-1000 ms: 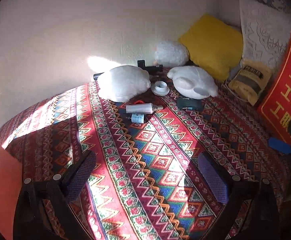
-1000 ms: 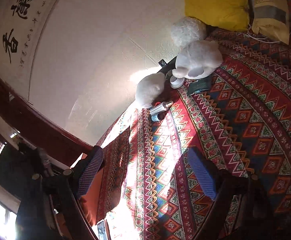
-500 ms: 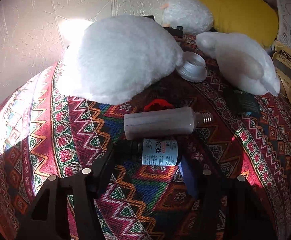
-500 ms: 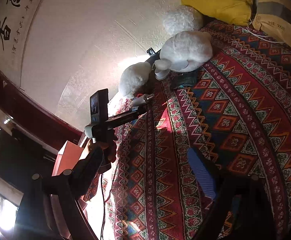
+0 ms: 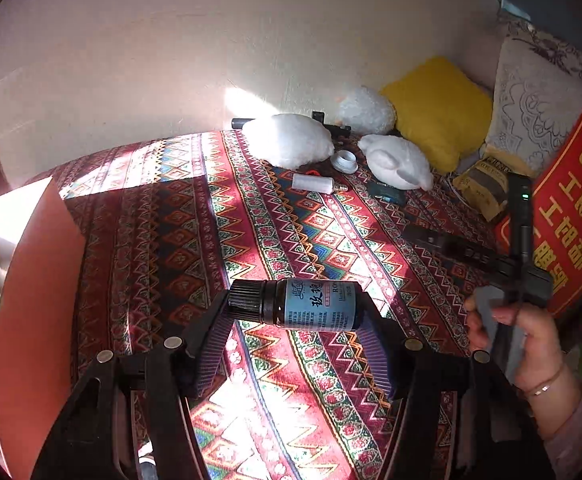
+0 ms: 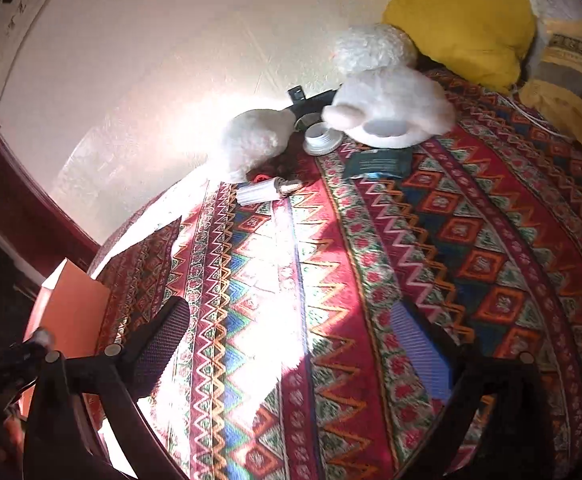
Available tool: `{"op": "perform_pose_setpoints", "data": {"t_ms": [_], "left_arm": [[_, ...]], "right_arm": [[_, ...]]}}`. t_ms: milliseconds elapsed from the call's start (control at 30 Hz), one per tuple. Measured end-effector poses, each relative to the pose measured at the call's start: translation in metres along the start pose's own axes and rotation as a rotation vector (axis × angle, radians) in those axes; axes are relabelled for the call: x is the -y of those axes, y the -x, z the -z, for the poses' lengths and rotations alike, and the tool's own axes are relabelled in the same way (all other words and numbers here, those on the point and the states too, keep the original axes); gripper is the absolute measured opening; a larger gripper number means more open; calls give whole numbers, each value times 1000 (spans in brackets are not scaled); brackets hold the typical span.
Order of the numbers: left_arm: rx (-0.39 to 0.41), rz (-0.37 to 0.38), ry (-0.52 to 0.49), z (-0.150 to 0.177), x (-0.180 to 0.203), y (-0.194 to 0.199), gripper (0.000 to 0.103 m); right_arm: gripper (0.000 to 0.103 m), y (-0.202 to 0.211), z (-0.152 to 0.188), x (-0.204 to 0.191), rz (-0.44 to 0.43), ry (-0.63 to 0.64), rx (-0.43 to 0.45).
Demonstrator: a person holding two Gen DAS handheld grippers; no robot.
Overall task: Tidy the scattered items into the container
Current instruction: 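Carry the bottle toward the box while the right tool grasps the light bulb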
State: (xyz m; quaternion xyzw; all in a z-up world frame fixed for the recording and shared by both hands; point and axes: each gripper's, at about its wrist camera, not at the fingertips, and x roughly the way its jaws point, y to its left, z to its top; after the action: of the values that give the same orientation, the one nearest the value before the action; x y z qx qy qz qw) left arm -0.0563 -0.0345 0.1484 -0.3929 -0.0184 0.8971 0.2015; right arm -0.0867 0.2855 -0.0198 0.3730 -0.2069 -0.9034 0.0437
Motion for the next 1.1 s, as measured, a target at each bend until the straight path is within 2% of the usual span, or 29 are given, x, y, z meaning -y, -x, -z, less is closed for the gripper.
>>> {"op": "perform_pose_setpoints", "data": {"t_ms": [133, 233, 333, 433, 467, 500, 567, 633, 667, 700, 767, 933, 1100], "left_arm": [[30, -26, 49, 8, -35, 16, 59], [23, -51, 54, 6, -54, 11, 59], [13, -125, 32, 5, -68, 11, 59], [34, -150, 48, 2, -87, 21, 59], [41, -157, 61, 2, -93, 25, 59], [47, -161, 76, 2, -100, 29, 59], [61, -155, 117, 3, -112, 38, 59], [83, -141, 149, 6, -119, 50, 59], [94, -136, 155, 7, -120, 55, 59], [106, -133, 159, 8, -121, 61, 59], [122, -124, 168, 11, -120, 70, 59], [149, -122, 189, 20, -122, 89, 59], [196, -122, 257, 22, -141, 114, 59]], "right_arm": [[102, -81, -30, -40, 92, 113, -43], [102, -136, -59, -51, 182, 105, -67], [102, -175, -84, -54, 267, 82, -61], [102, -206, -93, -55, 362, 95, -103], [92, -211, -92, -54, 403, 108, -126], [85, -209, -90, -52, 428, 112, -126], [64, -194, -86, -48, 363, 94, -133], [60, -173, -79, -39, 262, 24, -164], [39, -159, -75, -35, 217, -4, -169], [29, -144, -70, -33, 171, -22, -173], [28, -110, -56, -33, 99, -27, -179], [28, -25, -22, -58, 9, 49, -192], [28, 33, -8, -84, -72, 44, -177]]}}
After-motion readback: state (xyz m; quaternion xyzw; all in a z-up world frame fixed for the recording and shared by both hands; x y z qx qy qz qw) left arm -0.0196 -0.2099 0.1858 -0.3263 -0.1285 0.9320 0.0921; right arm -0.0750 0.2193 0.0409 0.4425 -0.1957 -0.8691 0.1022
